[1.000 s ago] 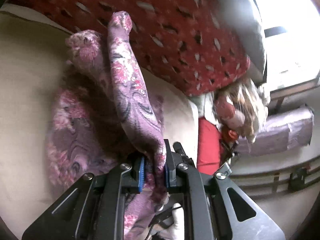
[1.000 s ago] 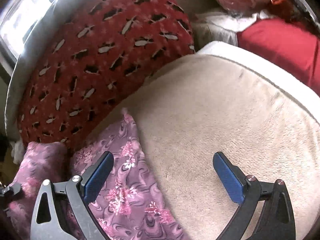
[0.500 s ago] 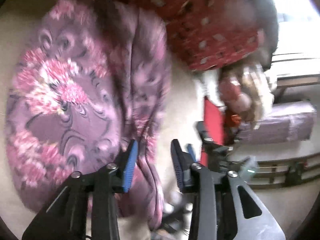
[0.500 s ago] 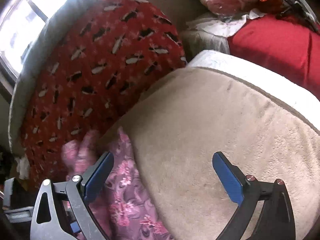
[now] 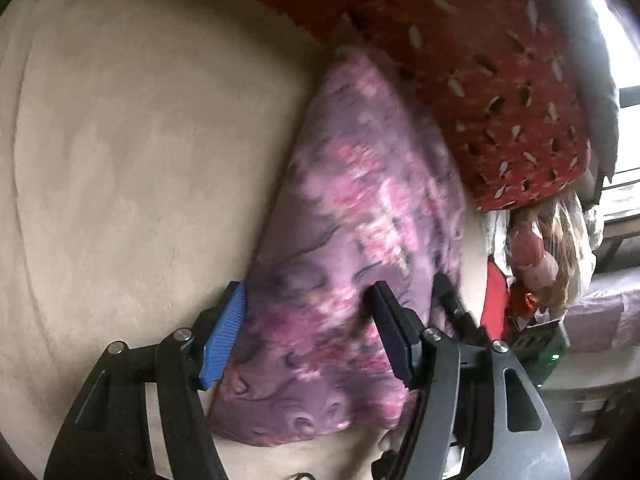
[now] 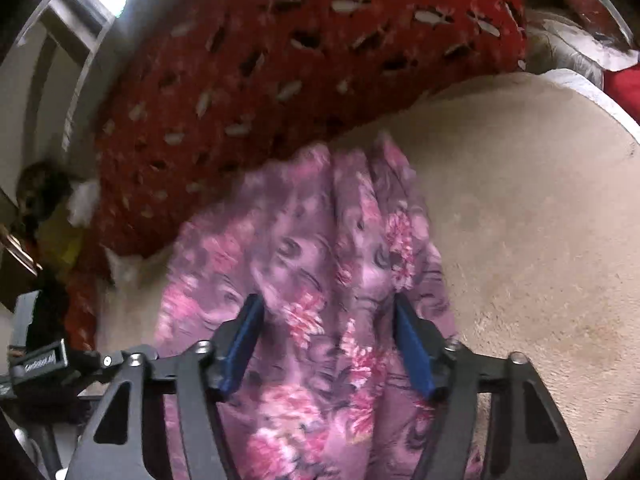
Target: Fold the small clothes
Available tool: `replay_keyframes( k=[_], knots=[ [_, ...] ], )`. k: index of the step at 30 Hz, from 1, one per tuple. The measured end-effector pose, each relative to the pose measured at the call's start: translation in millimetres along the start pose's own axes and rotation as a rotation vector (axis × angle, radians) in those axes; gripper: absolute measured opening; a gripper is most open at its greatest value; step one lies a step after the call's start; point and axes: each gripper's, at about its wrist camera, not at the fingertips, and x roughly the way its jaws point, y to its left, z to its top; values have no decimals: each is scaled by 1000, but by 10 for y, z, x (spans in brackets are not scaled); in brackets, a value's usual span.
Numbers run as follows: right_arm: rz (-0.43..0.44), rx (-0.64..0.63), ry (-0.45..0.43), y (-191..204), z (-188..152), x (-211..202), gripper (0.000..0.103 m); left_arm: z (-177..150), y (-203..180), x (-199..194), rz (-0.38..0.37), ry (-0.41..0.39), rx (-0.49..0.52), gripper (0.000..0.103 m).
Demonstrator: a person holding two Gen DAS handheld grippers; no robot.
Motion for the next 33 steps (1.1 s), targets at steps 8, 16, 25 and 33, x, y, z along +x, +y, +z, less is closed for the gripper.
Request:
replay_keyframes(
  k=[8,16,25,33],
  knots=[
    [153,12,-221,7,89,-520,9,-103,-21,-129,-76,-16,2,64],
    [140,276,-39,-496,-49,-150,19,-191,-193,2,64,9,116,65],
    [136,121,-53,-418,523,-103,43,290,-554,-63,76,-74,165,65],
    [48,-238,-14,-97,532,126,8,343,-382,255,155,-75,103,68]
  ],
)
